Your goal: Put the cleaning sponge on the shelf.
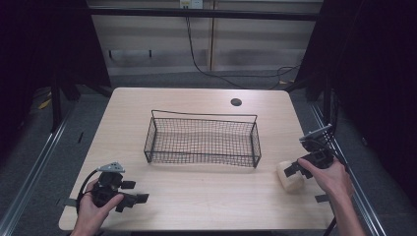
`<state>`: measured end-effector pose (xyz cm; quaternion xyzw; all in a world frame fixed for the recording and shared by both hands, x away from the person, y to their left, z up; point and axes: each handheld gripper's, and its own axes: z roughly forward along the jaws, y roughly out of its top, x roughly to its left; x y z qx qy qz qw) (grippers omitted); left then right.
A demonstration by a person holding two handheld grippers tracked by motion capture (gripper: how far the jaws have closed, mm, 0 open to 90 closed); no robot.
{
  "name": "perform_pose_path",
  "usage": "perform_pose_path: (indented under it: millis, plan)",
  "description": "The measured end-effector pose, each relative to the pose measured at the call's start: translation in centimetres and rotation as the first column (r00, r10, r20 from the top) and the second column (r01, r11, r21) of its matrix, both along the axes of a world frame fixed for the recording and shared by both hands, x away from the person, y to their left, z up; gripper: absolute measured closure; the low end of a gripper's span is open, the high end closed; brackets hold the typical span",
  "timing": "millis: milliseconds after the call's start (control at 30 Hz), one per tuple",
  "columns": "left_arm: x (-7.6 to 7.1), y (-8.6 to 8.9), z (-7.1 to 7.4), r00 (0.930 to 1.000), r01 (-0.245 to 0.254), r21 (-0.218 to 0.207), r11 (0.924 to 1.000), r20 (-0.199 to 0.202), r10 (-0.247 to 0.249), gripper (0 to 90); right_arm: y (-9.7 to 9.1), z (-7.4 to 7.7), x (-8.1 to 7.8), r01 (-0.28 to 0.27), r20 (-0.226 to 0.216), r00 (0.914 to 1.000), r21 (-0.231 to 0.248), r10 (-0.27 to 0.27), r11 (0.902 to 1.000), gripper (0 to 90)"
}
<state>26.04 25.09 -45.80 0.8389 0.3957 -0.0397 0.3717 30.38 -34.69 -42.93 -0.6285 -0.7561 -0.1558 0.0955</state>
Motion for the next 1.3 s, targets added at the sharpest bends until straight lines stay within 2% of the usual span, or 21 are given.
perform_pose_path:
  millis: [133, 733, 833, 1067, 1300]
  plan:
    - [0.0, 0.0, 0.0, 1.0000, 0.001, 0.000, 1.0000, 0.000, -0.001, 18.9, 0.2, -0.3, 0.1, 0.002, 0.000, 1.0000, -0.013, -0.002, 0.9999, 23.4]
    - [0.0, 0.0, 0.0, 1.0000, 0.000, 0.001, 1.0000, -0.001, 0.000, 18.9, 0.8, -2.0, 0.6, -0.001, -0.079, 0.9969, -0.034, -0.001, 0.9994, 24.5]
    - [0.0, 0.0, 0.0, 1.0000, -0.001, 0.000, 1.0000, -0.001, 0.001, 18.9, 1.0, -2.1, 0.6, -0.002, -0.078, 0.9970, -0.041, -0.001, 0.9991, 25.1]
    - [0.0, 0.0, 0.0, 1.0000, -0.006, -0.004, 1.0000, -0.002, 0.006, 19.0, 0.8, -1.9, 0.5, -0.008, -0.095, 0.9955, -0.017, 0.006, 0.9998, 25.6]
    - [0.0, 0.0, 0.0, 1.0000, -0.003, -0.003, 1.0000, -0.003, 0.003, 18.9, 0.5, -0.4, 0.1, 0.000, -0.062, 0.9981, -0.012, 0.000, 0.9999, 25.6]
